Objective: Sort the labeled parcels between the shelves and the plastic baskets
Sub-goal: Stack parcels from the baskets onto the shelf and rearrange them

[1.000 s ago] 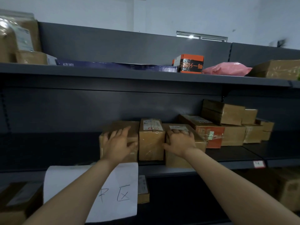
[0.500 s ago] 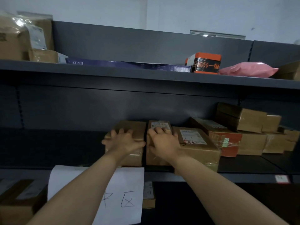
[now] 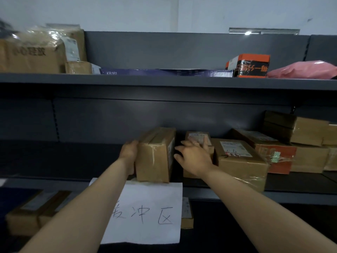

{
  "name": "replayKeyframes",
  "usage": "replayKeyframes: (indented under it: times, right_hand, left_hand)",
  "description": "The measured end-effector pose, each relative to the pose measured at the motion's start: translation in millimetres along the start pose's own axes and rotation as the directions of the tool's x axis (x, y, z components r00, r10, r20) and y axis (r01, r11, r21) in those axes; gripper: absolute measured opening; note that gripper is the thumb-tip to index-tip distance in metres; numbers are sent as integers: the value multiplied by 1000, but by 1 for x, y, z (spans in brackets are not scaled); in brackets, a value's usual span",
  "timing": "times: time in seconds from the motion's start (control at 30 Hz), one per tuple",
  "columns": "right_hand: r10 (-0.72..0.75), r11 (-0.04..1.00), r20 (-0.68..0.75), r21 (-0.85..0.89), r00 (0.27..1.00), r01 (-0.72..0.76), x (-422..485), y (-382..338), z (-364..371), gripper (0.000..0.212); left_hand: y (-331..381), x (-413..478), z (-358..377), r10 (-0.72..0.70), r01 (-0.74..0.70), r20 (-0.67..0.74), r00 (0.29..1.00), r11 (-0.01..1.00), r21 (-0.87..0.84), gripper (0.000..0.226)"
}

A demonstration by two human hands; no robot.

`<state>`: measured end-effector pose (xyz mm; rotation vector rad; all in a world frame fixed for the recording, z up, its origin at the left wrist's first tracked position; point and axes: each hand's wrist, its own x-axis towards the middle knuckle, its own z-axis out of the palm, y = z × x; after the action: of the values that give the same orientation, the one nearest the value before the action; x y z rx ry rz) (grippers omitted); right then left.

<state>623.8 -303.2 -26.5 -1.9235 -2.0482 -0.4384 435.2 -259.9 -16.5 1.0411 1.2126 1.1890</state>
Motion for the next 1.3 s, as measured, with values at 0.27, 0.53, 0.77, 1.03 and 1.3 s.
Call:
replayKeyframes:
  times: [0.27,0.53,0.77,1.03,1.3]
  right_hand:
    - [-38,980,77,200,996,22,-1,-28,-2,58]
    - [-190,878,137,466,972,105,9,-51,-15,52]
    - [170,909,-94,400,981,-119,12,-17,-29,41]
    - [473,877,263,-51,841,-477,33,3,-20,87]
    - [598,790,304,-71,741,-608,56,14,-13,104]
  left_hand:
    - [8,-4,-8,-64,63,91,994,998,13,20]
    - [2,-8,-21,-183,158,195,964,978,137,71]
    - [-2,-7,-26,-191,130,388,902,976,177,39]
    - [-13,-8,-23,-56,34,355,933,997,67,31]
    - [-31,0,-35,-98,114,300,949,993,-37,33]
